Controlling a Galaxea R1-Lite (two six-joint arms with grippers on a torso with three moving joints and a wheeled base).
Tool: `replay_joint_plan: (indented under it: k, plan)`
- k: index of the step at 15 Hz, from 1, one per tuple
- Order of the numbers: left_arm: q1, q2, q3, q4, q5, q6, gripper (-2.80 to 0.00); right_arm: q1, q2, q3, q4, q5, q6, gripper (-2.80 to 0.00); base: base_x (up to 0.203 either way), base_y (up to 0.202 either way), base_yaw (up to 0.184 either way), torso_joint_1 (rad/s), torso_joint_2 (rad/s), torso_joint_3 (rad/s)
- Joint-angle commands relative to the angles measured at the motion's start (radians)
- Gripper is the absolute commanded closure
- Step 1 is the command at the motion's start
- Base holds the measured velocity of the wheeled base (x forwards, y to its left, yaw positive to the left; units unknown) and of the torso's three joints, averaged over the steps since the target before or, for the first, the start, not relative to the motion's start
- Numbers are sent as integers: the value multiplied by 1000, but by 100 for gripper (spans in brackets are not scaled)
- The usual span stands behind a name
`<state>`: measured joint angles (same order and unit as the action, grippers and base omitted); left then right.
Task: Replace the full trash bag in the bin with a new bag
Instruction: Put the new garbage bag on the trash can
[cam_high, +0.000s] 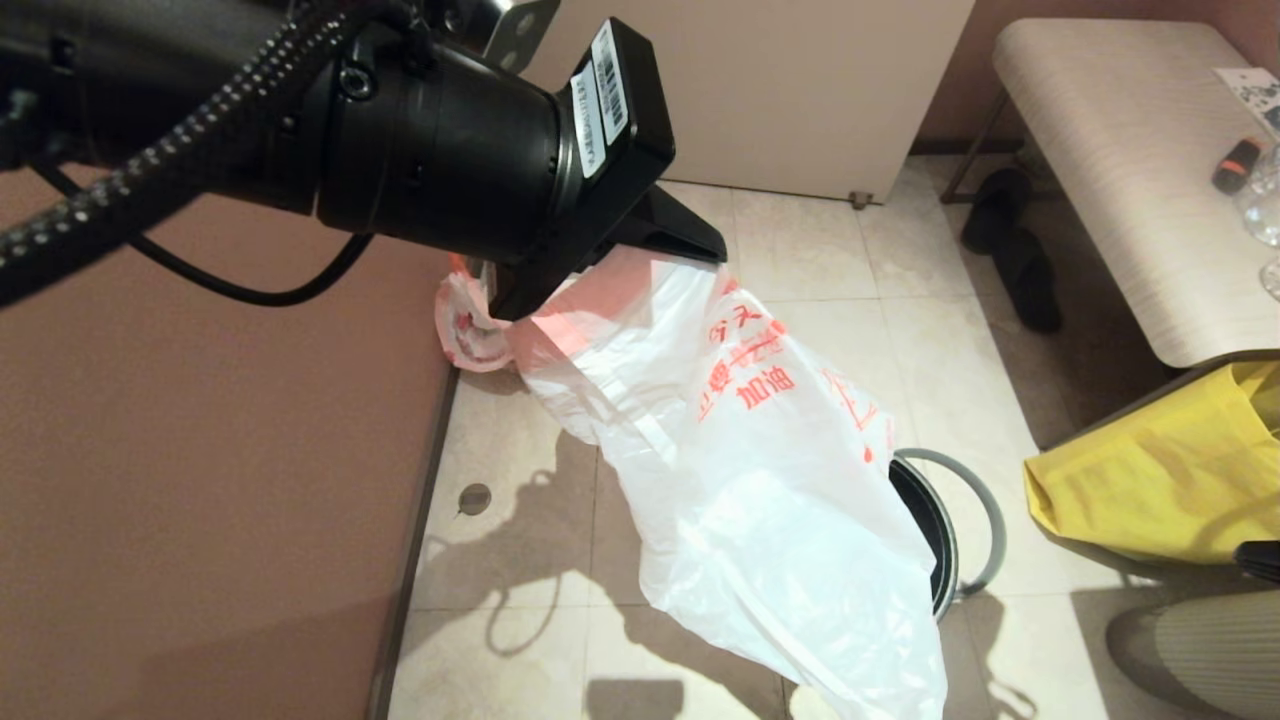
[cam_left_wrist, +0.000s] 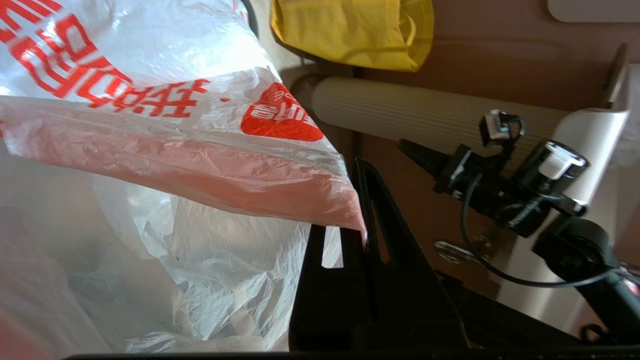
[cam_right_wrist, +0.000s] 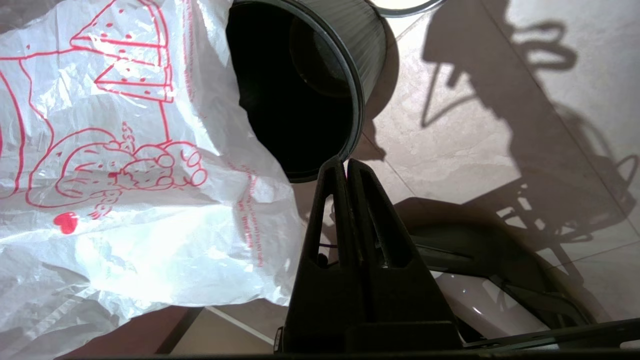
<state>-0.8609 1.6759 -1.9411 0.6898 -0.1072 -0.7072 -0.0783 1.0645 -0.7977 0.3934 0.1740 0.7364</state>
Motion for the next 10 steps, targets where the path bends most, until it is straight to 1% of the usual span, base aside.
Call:
replay_joint_plan:
  k: [1, 3, 5, 6, 7, 9, 10]
  plan:
    - [31, 31, 0, 0, -42, -15, 0, -1, 8, 3, 2, 2, 4, 0, 0, 0, 0, 0, 0, 0]
    - [88, 79, -3, -26, -57, -20, 0, -3, 34, 16, -16, 4, 5, 0, 0, 0, 0, 0, 0, 0]
    - [109, 122, -4, -41, -63, -42, 0, -5, 37, 40, -80, 10, 5, 0, 0, 0, 0, 0, 0, 0]
    - [115, 161, -4, -46, -39, -46, 0, -2, 44, 40, -105, 34, 5, 0, 0, 0, 0, 0, 0, 0]
    - [119, 206, -4, -56, 0, -46, 0, -1, 53, 40, -124, 83, 5, 0, 0, 0, 0, 0, 0, 0]
    - [122, 276, -2, -128, 80, -48, 0, 5, 66, 44, -138, 171, 4, 0, 0, 0, 0, 0, 0, 0]
    - [120, 287, -1, -152, 95, -51, 0, 6, 87, 43, -140, 193, -1, 0, 0, 0, 0, 0, 0, 0]
